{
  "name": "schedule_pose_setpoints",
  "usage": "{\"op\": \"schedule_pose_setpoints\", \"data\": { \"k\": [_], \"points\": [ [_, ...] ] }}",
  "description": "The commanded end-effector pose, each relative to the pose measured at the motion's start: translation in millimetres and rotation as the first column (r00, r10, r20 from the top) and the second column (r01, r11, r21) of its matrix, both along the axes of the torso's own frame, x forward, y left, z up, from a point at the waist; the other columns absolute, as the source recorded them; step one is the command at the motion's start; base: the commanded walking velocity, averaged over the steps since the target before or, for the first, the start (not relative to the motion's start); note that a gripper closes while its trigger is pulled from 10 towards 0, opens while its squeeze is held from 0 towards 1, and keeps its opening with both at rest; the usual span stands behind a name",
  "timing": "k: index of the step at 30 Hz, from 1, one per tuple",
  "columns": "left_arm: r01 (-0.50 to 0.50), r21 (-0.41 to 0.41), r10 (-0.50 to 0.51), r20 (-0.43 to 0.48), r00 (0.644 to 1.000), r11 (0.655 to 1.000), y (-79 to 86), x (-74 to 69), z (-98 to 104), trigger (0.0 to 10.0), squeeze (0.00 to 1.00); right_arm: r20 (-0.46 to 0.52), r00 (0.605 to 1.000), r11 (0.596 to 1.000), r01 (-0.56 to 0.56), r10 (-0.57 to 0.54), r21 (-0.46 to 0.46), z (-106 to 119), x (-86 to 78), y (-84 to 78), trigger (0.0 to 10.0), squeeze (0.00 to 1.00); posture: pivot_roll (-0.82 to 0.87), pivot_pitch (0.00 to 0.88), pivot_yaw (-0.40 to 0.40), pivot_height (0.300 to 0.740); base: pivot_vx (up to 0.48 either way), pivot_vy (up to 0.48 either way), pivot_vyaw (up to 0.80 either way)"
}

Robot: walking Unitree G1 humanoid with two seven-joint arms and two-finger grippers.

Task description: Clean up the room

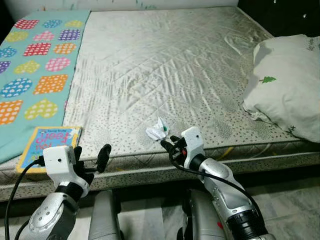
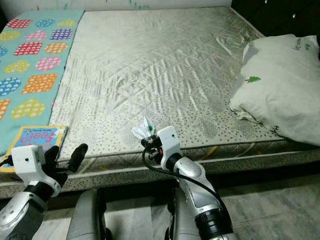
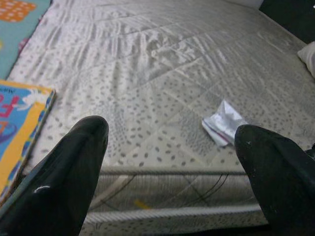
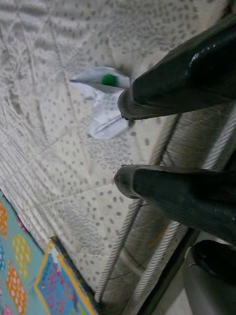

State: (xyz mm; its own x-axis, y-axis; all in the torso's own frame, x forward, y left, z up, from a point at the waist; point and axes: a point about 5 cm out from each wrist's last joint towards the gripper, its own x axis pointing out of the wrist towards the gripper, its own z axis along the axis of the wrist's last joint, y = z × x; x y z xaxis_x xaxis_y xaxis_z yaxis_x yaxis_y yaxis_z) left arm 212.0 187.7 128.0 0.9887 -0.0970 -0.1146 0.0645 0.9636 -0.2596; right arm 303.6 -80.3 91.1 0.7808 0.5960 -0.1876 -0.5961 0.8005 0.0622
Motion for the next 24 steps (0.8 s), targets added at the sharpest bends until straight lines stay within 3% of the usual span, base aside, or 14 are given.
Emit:
{"op": "schedule_pose_setpoints", "data": {
  "k": [1,10,19,24],
  "points": [
    [-0.026,0.016,0.026,-0.012,1.000,1.000,1.8,-0.8,-3,10.0,0.00,0.005,1.000,1.000,0.000,0.000,0.015,1,1.9,-0.6,10.0,0.00,-0.04,0.124,-0.015,0.482,0.000,0.000,0.00],
    [-0.042,0.017,0.042,-0.010,0.999,0.999,2.1,-0.4,-3,10.0,0.00,0.048,0.999,1.000,0.000,0.000,0.001,4,6.2,0.5,10.0,0.00,-0.04,0.126,-0.018,0.472,0.000,0.000,0.00],
    [-0.050,0.023,0.050,-0.002,0.999,0.998,2.1,-0.9,-1,10.0,0.00,0.043,0.999,1.000,0.016,-0.017,0.027,4,10.4,7.6,10.0,0.00,-0.02,0.124,-0.019,0.472,0.000,0.000,0.79],
    [-0.051,0.030,0.051,0.002,0.999,0.998,2.4,-2.3,-1,10.0,0.00,0.042,0.997,0.997,0.058,-0.060,0.043,4,15.0,5.7,10.0,0.00,-0.01,0.123,-0.017,0.472,0.000,0.000,0.09]
  ]
}}
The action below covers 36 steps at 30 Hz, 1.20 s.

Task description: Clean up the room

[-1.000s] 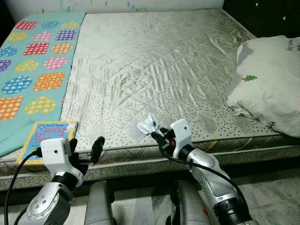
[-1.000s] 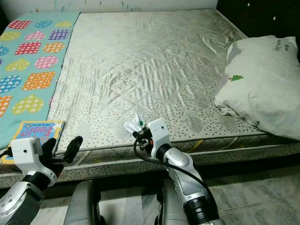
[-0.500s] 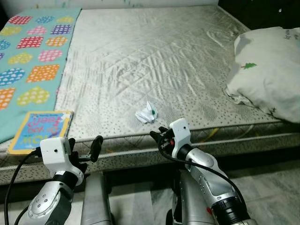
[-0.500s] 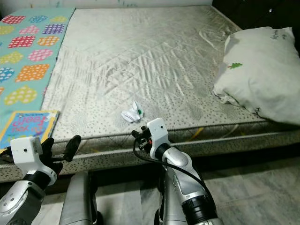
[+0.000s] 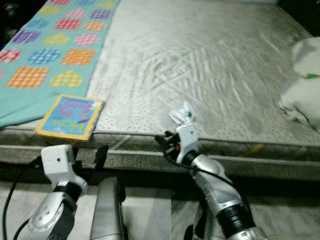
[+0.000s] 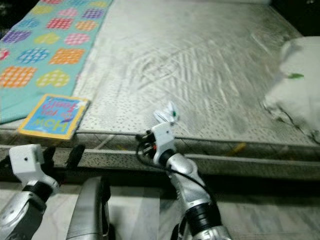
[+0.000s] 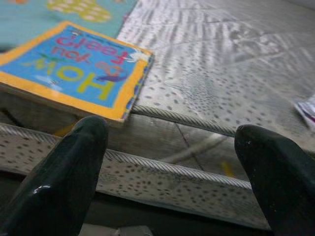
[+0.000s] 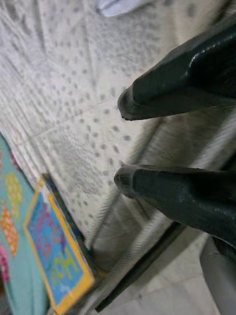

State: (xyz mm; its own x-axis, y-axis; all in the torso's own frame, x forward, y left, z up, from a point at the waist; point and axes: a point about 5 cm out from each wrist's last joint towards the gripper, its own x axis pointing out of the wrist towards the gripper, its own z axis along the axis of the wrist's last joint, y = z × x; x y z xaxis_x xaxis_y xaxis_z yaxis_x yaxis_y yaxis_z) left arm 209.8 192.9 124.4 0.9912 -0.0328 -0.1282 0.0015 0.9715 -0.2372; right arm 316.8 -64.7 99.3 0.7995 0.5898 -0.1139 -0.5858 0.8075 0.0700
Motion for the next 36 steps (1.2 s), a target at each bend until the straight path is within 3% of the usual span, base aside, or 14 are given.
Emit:
{"op": "schedule_pose_setpoints", "data": {
  "k": [1,16,17,28,36],
  "points": [
    [0.011,0.009,-0.011,0.015,1.000,1.000,-2.9,-0.3,3,10.0,0.00,-0.007,0.999,0.999,0.051,-0.051,-0.008,-4,3.2,-10.3,10.0,0.00,-0.01,0.122,-0.017,0.472,0.000,0.000,0.00],
    [-0.014,0.059,0.013,0.020,1.000,0.998,-6.2,-12.1,9,10.0,0.00,0.058,0.956,0.958,0.286,-0.287,0.024,14,34.7,-14.2,10.0,0.00,0.06,0.146,-0.005,0.472,0.000,0.000,0.00],
    [-0.016,0.060,0.015,0.018,1.000,0.998,-6.3,-13.1,9,10.0,0.00,0.060,0.956,0.958,0.284,-0.286,0.041,16,36.8,-13.5,10.0,1.00,0.07,0.153,-0.003,0.472,0.000,0.000,0.00],
    [-0.031,0.064,0.032,-0.003,0.999,0.997,-6.8,-24.3,12,10.0,0.00,0.100,0.926,0.931,0.362,-0.364,0.040,30,53.9,-15.9,10.0,1.00,0.10,0.187,0.011,0.472,0.000,0.000,0.00],
    [-0.036,0.090,0.037,-0.011,0.999,0.995,-2.1,-30.7,17,10.0,0.00,0.126,0.899,0.904,0.426,-0.419,-0.035,25,57.7,-22.3,10.0,1.00,0.15,0.208,0.014,0.472,0.000,0.000,0.00]
  ]
}}
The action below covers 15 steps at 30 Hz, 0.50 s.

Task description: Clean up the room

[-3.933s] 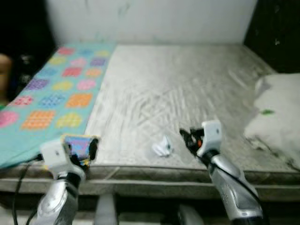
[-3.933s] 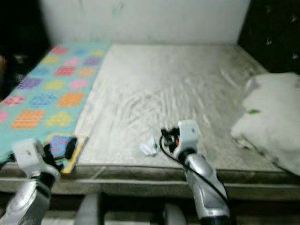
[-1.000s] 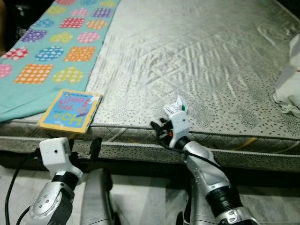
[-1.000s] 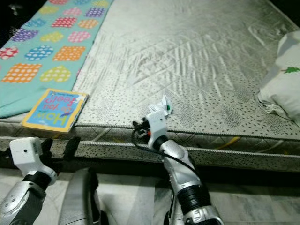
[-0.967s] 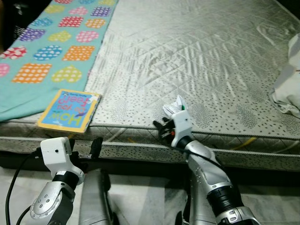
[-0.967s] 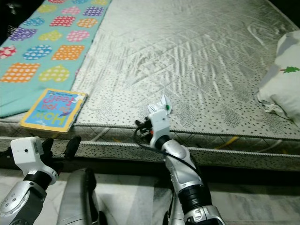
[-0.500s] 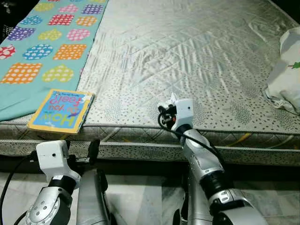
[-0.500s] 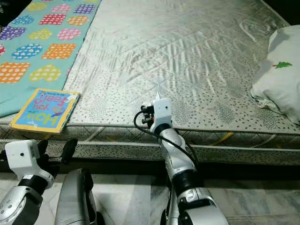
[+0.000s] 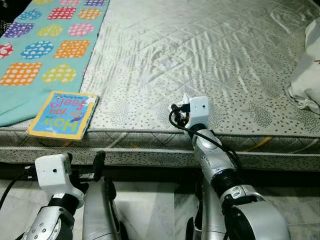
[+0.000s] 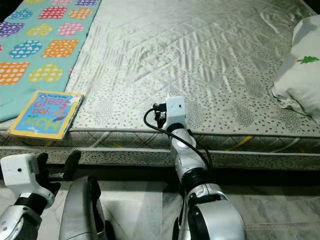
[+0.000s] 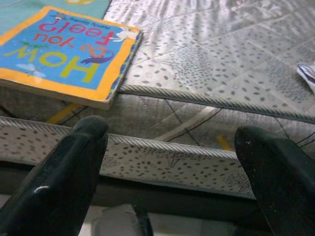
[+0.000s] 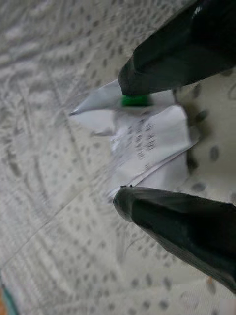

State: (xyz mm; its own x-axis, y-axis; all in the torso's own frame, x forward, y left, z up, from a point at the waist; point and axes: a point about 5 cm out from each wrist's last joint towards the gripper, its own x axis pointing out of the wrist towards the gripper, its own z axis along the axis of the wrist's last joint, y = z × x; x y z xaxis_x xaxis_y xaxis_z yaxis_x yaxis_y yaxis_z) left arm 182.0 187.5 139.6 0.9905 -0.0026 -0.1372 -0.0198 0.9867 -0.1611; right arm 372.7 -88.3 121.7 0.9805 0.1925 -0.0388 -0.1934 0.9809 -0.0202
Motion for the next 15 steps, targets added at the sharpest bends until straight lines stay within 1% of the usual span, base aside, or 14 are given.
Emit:
{"op": "schedule_pose_setpoints", "data": {
  "k": [1,7,8,9,13,15],
  "points": [
    [-0.023,0.015,0.023,-0.006,1.000,1.000,4.5,-4.3,3.1,10.0,0.00,0.006,1.000,1.000,0.006,-0.006,-0.022,2.4,2.7,1.2,10.0,1.00,0.16,0.216,0.015,0.472,0.000,0.000,0.00],
    [-0.026,0.018,0.026,-0.019,0.999,0.999,4.3,-11.2,4.0,10.0,0.00,0.001,1.000,0.997,0.006,-0.005,-0.077,3.5,6.3,-0.2,10.0,1.00,0.17,0.229,0.017,0.472,0.000,0.000,0.00],
    [-0.022,0.015,0.023,-0.026,0.999,1.000,2.7,-12.7,4.0,10.0,0.00,-0.004,1.000,0.995,0.008,-0.008,-0.101,3.2,7.3,-1.2,10.0,0.36,0.17,0.233,0.018,0.472,0.000,0.000,0.00],
    [-0.019,0.014,0.019,-0.029,0.999,1.000,1.5,-13.0,3.7,10.0,0.00,-0.007,1.000,0.994,0.008,-0.009,-0.106,3.5,7.8,-1.8,10.0,0.00,0.17,0.234,0.018,0.472,0.000,0.000,0.00],
    [-0.012,0.009,0.012,-0.037,0.999,1.000,-0.7,-13.4,3.5,10.0,0.00,-0.011,1.000,0.992,0.009,-0.010,-0.126,3.8,8.9,-1.5,10.0,0.00,0.17,0.237,0.019,0.472,0.000,0.000,0.00],
    [-0.012,0.009,0.012,-0.039,0.999,1.000,-0.7,-13.3,3.6,10.0,0.00,-0.019,1.000,0.991,0.000,-0.002,-0.133,3.4,8.9,1.6,10.0,0.00,0.17,0.238,0.020,0.472,0.000,0.000,0.00]
  ]
}}
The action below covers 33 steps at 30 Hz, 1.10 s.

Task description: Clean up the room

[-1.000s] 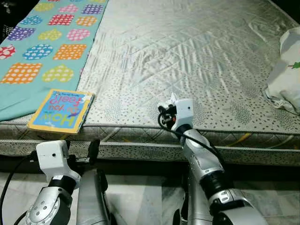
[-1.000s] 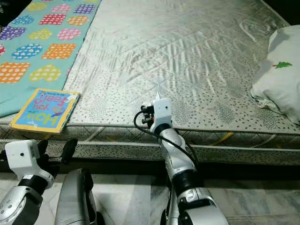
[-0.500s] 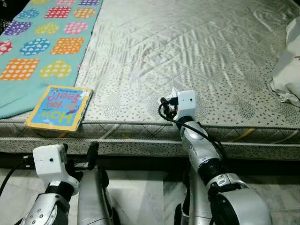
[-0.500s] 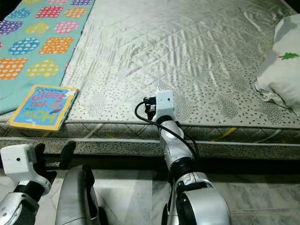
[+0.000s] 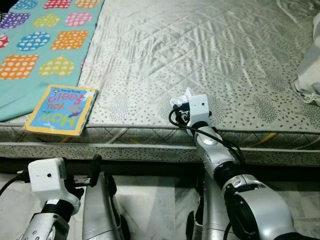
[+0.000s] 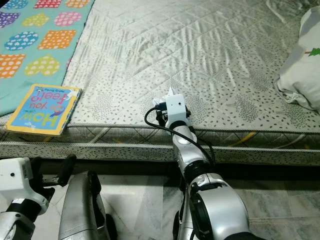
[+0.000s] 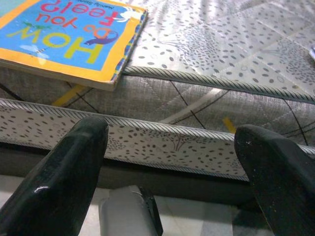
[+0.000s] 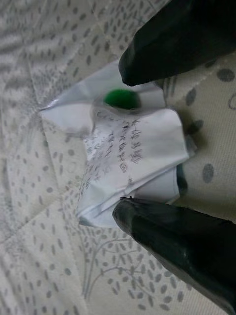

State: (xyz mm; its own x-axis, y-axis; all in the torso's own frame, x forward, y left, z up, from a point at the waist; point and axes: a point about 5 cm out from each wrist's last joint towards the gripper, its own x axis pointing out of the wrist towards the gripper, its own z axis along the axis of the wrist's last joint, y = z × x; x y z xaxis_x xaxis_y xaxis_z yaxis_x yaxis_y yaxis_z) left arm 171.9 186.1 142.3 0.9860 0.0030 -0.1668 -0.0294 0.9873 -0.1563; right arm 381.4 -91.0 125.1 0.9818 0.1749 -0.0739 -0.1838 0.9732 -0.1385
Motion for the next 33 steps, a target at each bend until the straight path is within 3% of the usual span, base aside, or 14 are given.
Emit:
{"op": "schedule_pose_setpoints", "data": {
  "k": [1,3,4,5,6,7,8,14,33],
  "points": [
    [-0.007,0.005,0.007,-0.010,1.000,1.000,0.8,-2.9,1,10.0,0.00,-0.011,1.000,1.000,-0.012,0.012,-0.015,0,-0.1,6.1,10.0,0.00,0.17,0.238,0.020,0.472,0.000,0.000,0.00],
    [-0.007,0.006,0.007,-0.011,1.000,1.000,1.3,-2.9,1,10.0,0.00,-0.016,1.000,1.000,-0.021,0.021,-0.012,-1,-0.5,11.0,10.0,0.00,0.17,0.244,0.023,0.472,0.000,0.000,0.00],
    [-0.008,0.007,0.008,-0.012,1.000,1.000,1.5,-3.0,1,10.0,0.00,-0.016,1.000,1.000,-0.022,0.022,-0.012,-1,-0.6,12.3,8.5,0.00,0.17,0.244,0.023,0.472,0.000,0.000,0.00],
    [-0.008,0.007,0.008,-0.012,1.000,1.000,1.5,-3.0,1,10.0,0.00,-0.016,1.000,1.000,-0.022,0.022,-0.012,-1,-0.6,12.3,8.5,0.00,0.17,0.244,0.023,0.472,0.000,0.000,0.00],
    [-0.009,0.008,0.009,-0.012,1.000,1.000,1.8,-3.0,2,10.0,0.00,-0.016,1.000,1.000,-0.022,0.022,-0.011,-1,-0.8,13.7,3.7,0.00,0.18,0.244,0.023,0.472,0.000,0.000,0.00],
    [-0.010,0.009,0.010,-0.013,1.000,1.000,2.0,-2.8,2,10.0,0.00,-0.017,1.000,1.000,-0.022,0.022,-0.008,-1,-0.9,15.1,0.5,0.00,0.18,0.243,0.022,0.472,0.000,0.000,0.00],
    [-0.012,0.011,0.012,-0.014,1.000,1.000,2.3,-2.5,2,10.0,0.00,-0.016,1.000,1.000,-0.024,0.024,-0.003,0,-1.0,17.3,0.0,0.00,0.18,0.242,0.021,0.472,0.000,0.000,0.00],
    [-0.016,0.011,0.016,-0.014,1.000,1.000,2.3,-1.7,2,10.0,0.00,-0.015,0.999,0.999,-0.031,0.031,0.012,1,-1.0,20.9,0.0,0.00,0.18,0.238,0.016,0.472,0.000,0.000,0.00],
    [-0.013,0.005,0.013,0.005,1.000,1.000,1.2,11.0,0,10.0,0.00,-0.022,1.000,1.000,-0.017,0.018,0.024,1,1.3,8.7,0.0,0.00,0.15,0.196,0.012,0.472,0.000,0.000,0.00]
  ]
}}
